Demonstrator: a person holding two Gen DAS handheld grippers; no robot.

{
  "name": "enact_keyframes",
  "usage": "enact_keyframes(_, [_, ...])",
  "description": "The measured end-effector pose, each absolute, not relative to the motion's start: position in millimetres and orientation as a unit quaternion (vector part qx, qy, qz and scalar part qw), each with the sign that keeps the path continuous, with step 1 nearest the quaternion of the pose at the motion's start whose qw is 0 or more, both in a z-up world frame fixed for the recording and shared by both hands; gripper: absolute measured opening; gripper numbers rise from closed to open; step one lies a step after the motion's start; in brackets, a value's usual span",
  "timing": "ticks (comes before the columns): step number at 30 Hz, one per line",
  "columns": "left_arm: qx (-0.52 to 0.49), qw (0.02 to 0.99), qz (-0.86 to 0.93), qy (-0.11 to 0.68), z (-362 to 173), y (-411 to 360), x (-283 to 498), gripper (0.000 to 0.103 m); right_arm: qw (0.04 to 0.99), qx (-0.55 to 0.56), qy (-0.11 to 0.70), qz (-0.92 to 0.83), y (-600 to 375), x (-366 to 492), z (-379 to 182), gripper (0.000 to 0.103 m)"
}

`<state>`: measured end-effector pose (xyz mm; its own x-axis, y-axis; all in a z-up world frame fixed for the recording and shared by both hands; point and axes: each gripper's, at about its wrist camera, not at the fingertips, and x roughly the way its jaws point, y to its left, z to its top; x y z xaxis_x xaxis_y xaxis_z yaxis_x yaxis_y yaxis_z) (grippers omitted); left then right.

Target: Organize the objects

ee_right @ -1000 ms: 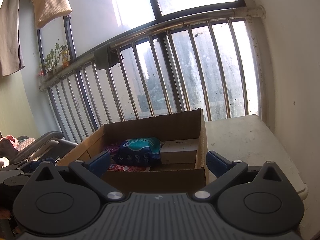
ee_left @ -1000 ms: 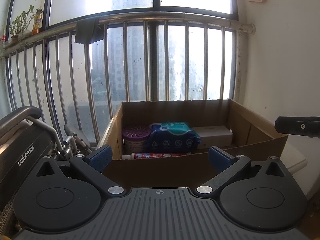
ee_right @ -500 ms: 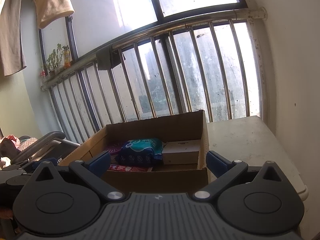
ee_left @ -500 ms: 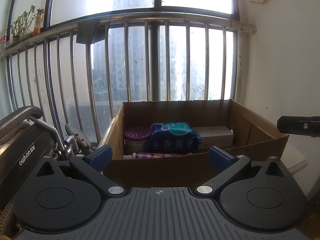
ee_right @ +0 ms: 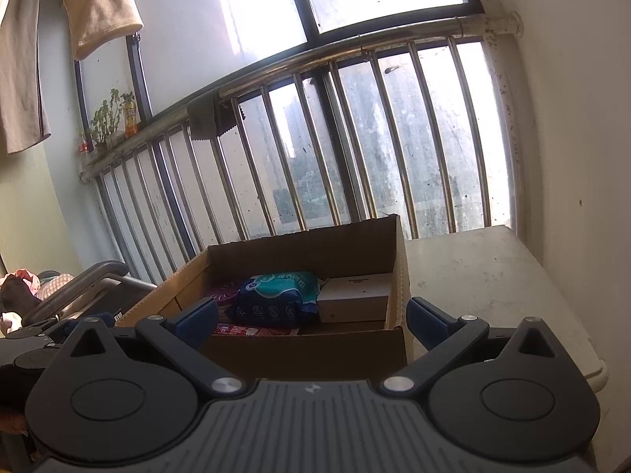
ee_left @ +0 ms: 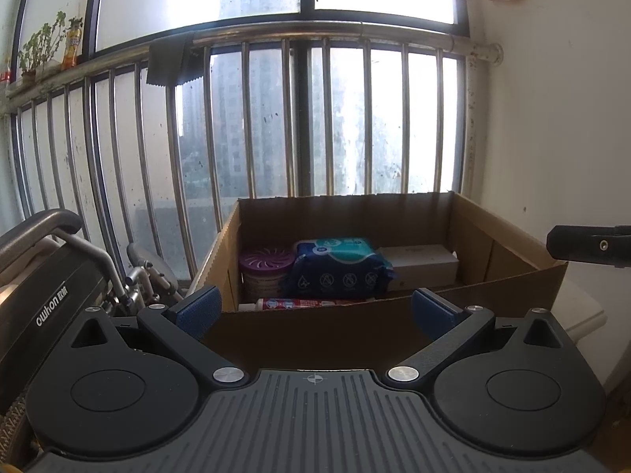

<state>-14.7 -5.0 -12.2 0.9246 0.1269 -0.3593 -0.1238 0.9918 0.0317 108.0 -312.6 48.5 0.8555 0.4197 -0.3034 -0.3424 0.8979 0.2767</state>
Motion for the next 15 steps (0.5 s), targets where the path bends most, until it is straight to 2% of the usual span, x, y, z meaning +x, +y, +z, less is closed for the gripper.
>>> enact_keyframes(15, [0.011, 0.98, 0.071, 0.187, -14.0, -6.1, -12.4, 0.103, 0.956, 0.107, 0.18, 0.204, -311.7, 107.0, 48.6, 0.103])
